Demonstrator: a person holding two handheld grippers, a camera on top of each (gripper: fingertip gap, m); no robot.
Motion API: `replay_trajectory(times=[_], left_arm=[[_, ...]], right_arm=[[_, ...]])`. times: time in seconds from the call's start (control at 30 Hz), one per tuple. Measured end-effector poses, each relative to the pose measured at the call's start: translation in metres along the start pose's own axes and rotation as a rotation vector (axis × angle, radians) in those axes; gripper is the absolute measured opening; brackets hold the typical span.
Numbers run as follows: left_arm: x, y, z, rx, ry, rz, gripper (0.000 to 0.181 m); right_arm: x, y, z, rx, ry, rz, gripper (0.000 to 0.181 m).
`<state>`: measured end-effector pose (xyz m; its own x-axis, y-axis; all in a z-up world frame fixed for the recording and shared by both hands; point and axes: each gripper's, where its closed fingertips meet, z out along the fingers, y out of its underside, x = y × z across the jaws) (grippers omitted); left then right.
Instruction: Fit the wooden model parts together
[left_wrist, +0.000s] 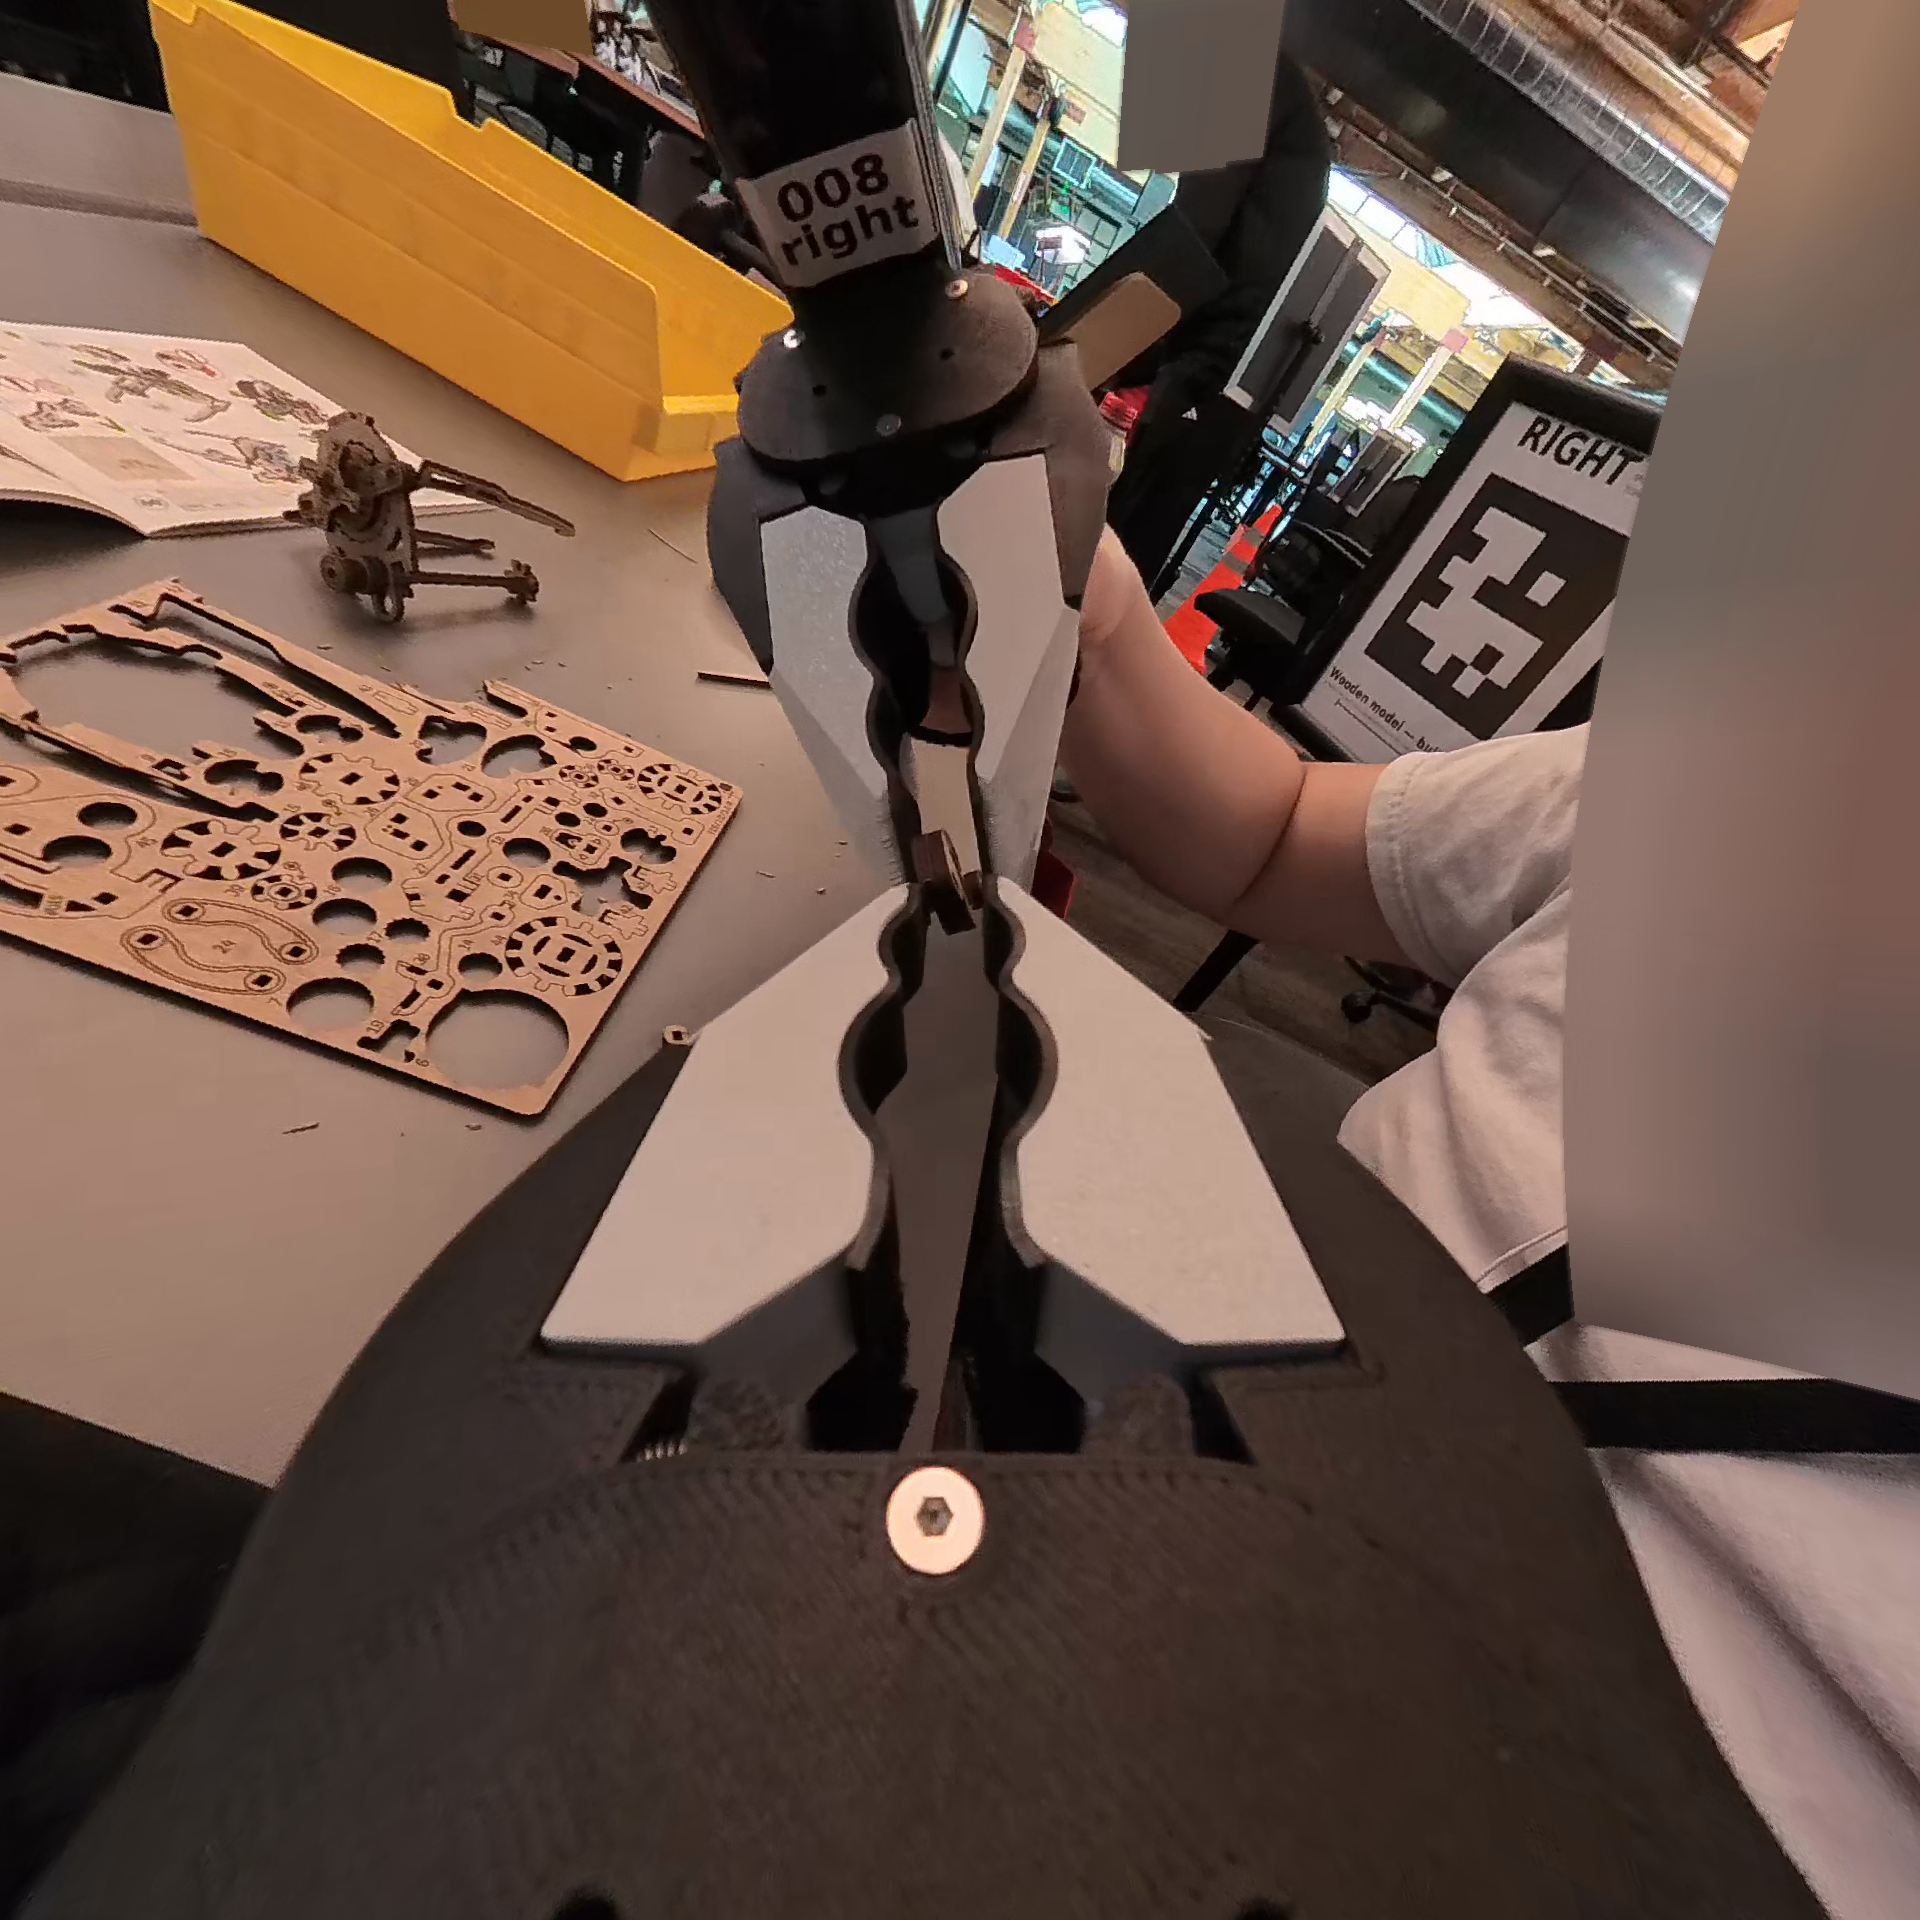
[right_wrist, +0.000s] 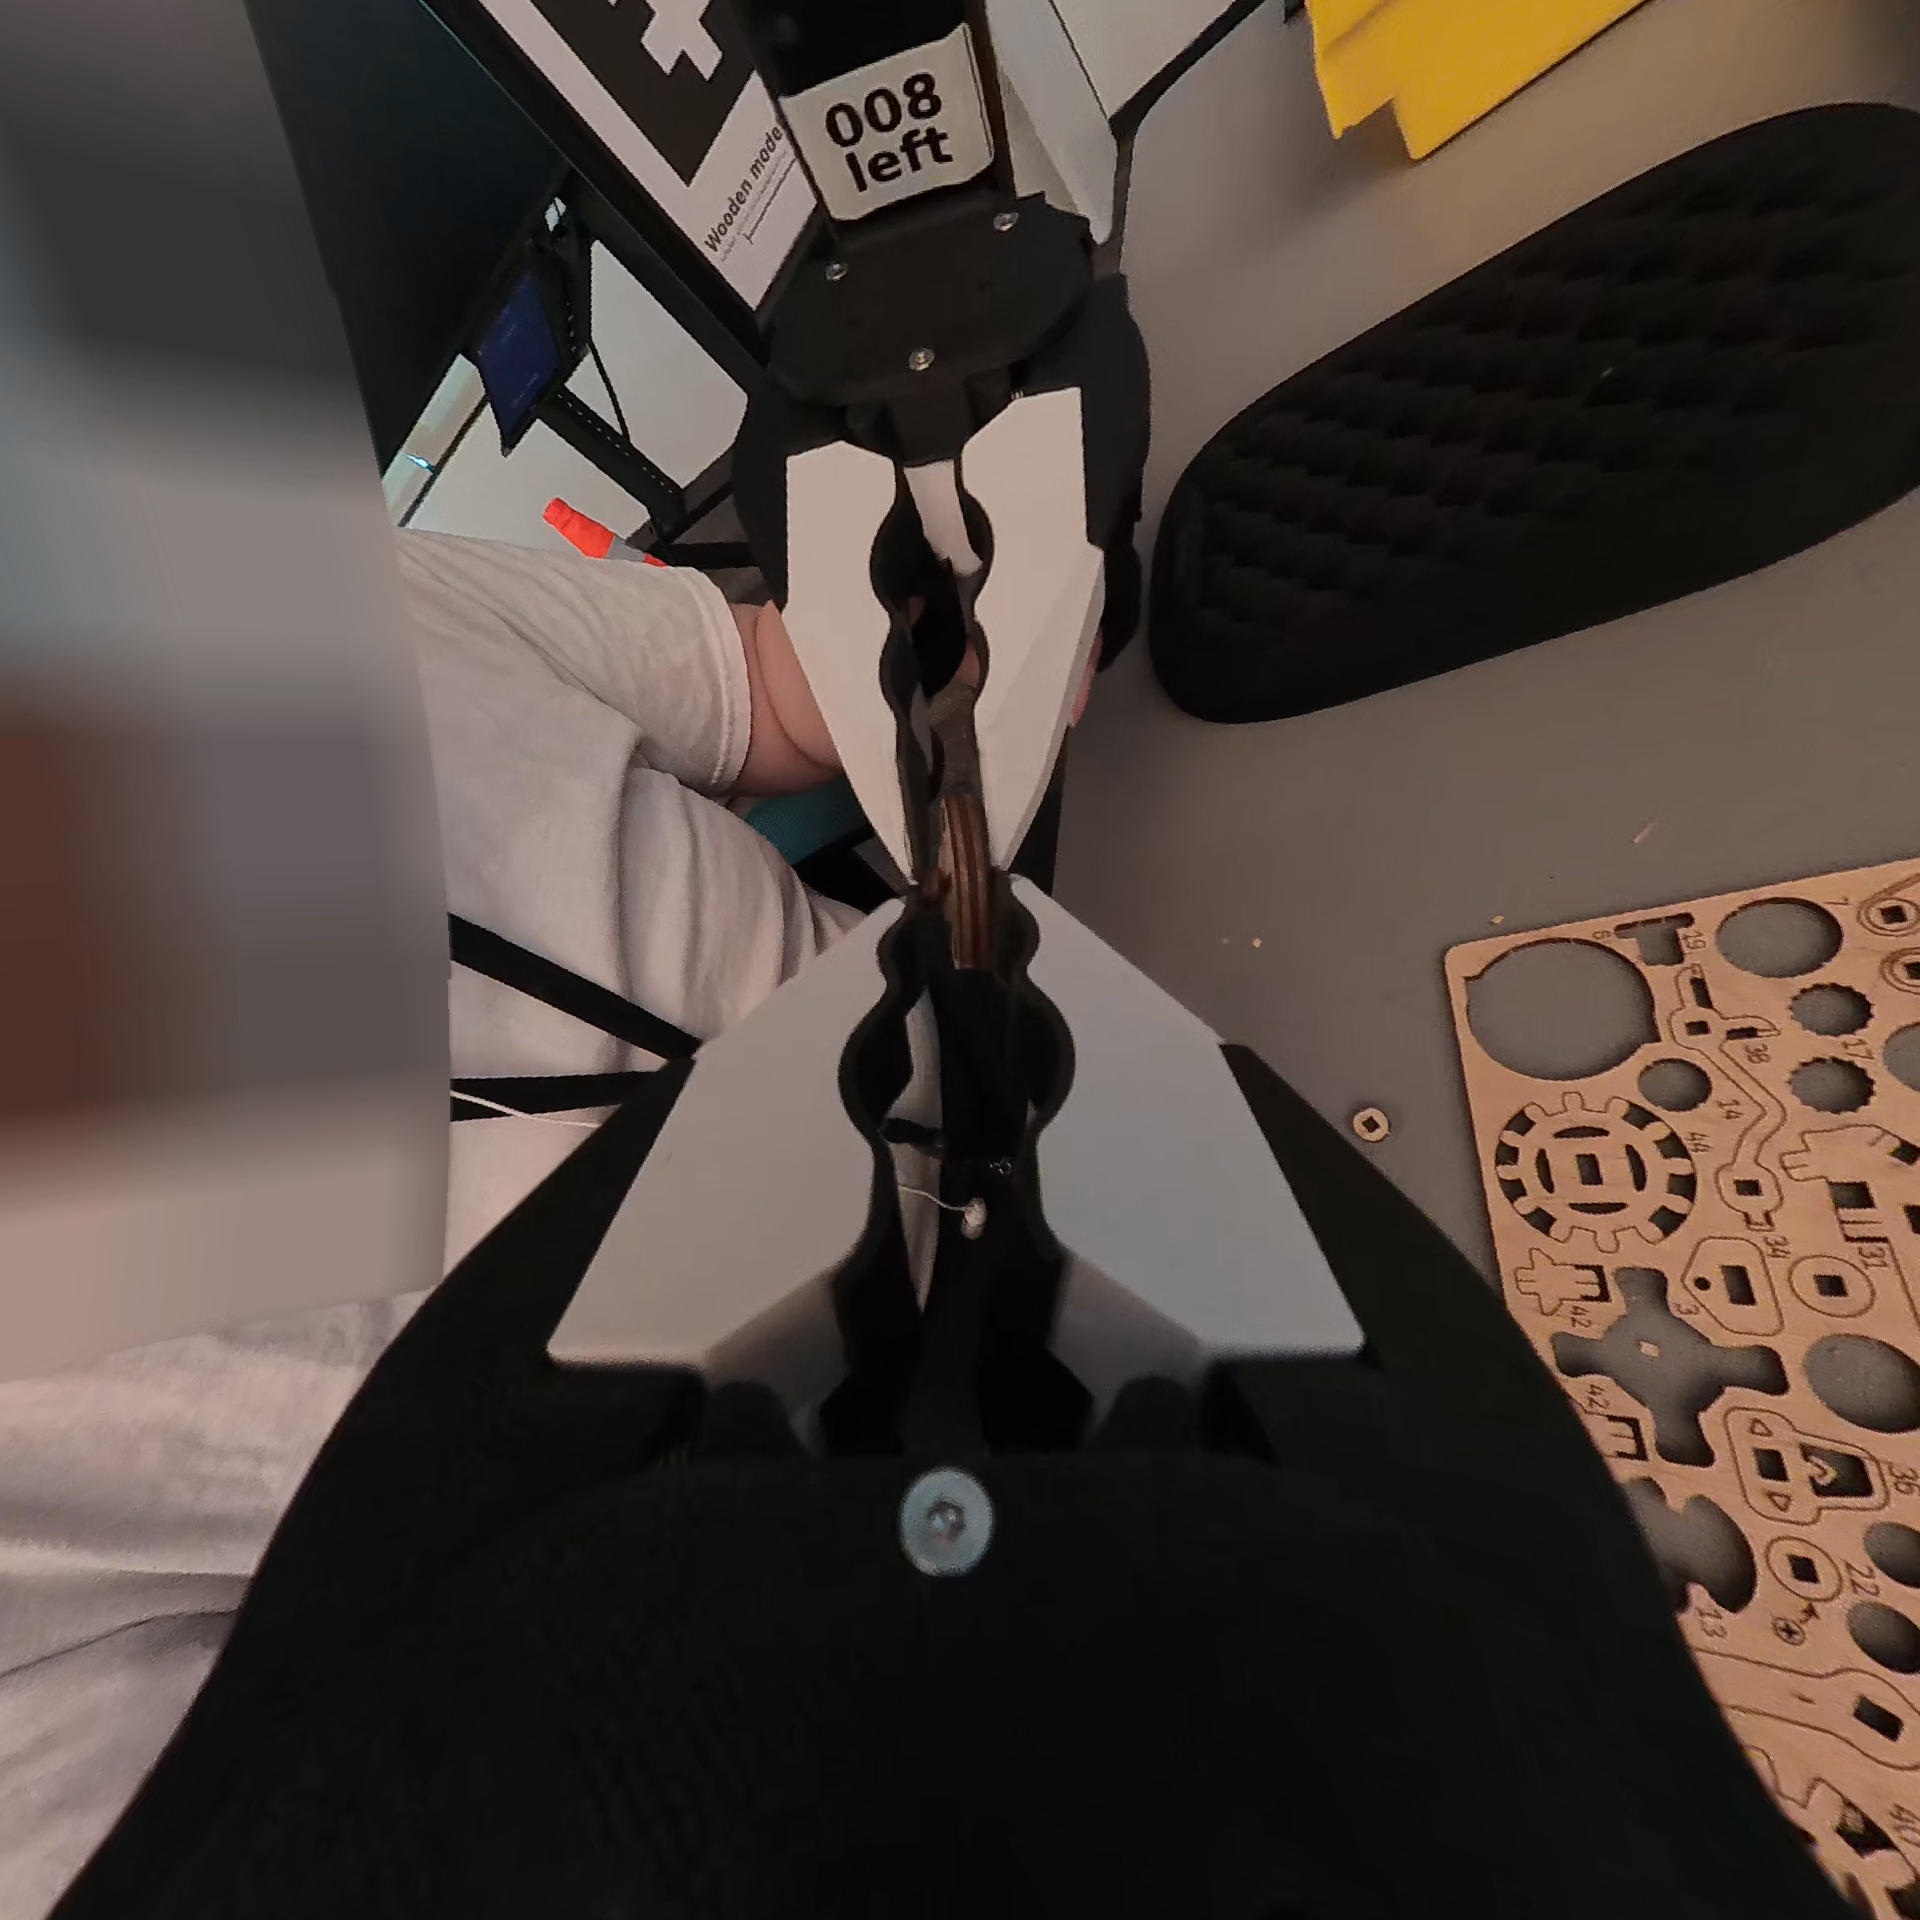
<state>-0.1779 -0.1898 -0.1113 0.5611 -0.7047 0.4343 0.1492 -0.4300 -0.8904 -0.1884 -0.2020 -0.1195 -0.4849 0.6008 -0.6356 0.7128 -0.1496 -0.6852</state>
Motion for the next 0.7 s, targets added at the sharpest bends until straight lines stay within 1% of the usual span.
replay_trajectory(times=[0.27,0.5,0.63,0.7], left_arm=[[0.0006,-0.0023,-0.0025,0.016,-0.028,0.039,0.009],[0.0011,-0.0019,-0.0035,0.002,-0.057,0.072,0.008],[0.0017,-0.0022,-0.0039,0.006,-0.043,0.055,0.007],[0.0039,-0.0037,-0.004,0.017,-0.021,0.038,0.008]], right_arm=[[-0.0008,-0.0031,0.0007,0.018,0.01,0.009,0.009],[-0.0006,-0.0033,0.0016,0.013,0.03,0.002,0.008],[-0.001,-0.0034,0.0018,0.014,0.025,0.007,0.008],[-0.0037,-0.0036,0.0013,0.011,0.0,0.006,0.009]])
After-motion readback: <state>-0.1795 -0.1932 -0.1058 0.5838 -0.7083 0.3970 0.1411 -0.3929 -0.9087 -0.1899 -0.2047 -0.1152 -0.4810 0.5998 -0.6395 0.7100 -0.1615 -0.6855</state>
